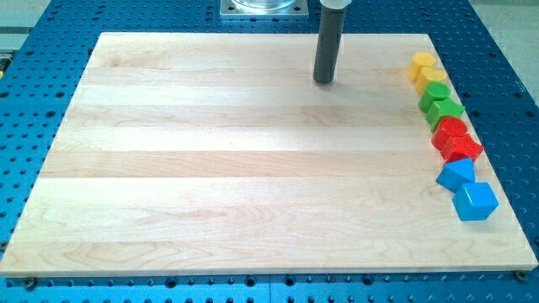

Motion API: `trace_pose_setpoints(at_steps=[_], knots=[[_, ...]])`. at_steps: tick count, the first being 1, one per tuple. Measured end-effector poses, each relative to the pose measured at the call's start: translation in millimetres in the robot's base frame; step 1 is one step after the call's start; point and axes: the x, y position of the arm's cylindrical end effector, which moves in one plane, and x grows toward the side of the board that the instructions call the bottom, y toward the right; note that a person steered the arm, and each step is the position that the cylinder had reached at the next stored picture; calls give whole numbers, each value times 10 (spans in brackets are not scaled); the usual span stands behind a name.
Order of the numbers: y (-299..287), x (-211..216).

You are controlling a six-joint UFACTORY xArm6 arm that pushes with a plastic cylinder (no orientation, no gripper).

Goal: Locate your arm at the top right corner of the board

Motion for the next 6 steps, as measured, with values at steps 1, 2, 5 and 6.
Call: trace_pose_setpoints(at_steps=[1, 2, 5, 6], knots=[[61, -3], [420, -318], [2277, -1110], [2527, -895]])
